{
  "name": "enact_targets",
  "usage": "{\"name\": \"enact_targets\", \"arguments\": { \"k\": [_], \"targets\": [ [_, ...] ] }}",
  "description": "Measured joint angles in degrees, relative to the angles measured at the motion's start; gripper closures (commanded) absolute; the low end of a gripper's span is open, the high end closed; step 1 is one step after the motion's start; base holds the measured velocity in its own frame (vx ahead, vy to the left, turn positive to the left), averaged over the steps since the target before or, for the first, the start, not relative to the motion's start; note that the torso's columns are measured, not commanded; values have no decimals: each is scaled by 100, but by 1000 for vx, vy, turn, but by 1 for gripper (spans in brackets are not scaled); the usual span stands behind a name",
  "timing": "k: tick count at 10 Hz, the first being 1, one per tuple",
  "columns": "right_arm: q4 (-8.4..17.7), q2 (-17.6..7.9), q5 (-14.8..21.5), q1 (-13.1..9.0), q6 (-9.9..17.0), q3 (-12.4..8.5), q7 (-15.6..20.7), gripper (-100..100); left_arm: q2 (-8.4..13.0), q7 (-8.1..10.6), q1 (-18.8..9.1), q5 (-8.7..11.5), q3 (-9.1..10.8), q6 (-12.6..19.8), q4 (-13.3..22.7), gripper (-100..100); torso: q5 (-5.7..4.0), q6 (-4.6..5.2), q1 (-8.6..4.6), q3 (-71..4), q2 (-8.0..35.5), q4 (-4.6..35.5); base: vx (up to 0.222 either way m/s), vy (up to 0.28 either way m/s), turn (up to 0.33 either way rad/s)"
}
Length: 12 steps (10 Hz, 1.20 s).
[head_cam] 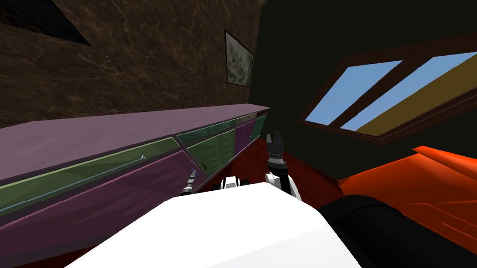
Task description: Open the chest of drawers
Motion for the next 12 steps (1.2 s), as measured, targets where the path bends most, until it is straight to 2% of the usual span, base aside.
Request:
{"name": "enact_targets", "arguments": {
  "k": [3,4,5,6,7,9,10,12],
  "targets": [
    [0,-1,0,2,0,-1,0,0,-58,-82,19,-2,48,-203,191,-100,2,-1,7,-22,-36,-10,113,35,-5],
    [0,-1,0,1,0,-1,0,0,-61,-91,21,-2,50,-227,197,100,-2,-1,-11,-5,-3,-3,-65,-24,9],
    [0,0,0,-1,0,0,0,0,-43,-67,9,-2,33,-145,109,100,-7,0,-29,25,43,10,-37,-11,-30],
    [0,0,0,-1,0,0,0,0,-6,-120,8,-33,22,-115,98,100,7,-18,-17,20,46,21,-159,56,-160],
    [1,-1,0,-4,1,0,0,0,31,-96,-25,-88,-71,-143,141,100,16,8,-4,34,70,22,-224,69,-131],
    [1,-1,0,-4,1,0,0,0,24,-47,-124,-177,-241,-200,246,100,-5,-22,-7,20,37,11,-183,38,-70],
    [1,0,0,-3,1,0,0,0,-7,-38,-82,-216,-309,-156,156,100,-20,-35,-14,1,11,13,-275,47,-120],
    [1,-1,0,-6,1,0,0,0,-7,37,-170,-341,-540,-156,133,100,-10,-23,-9,29,67,18,-336,55,-153]
  ]
}}
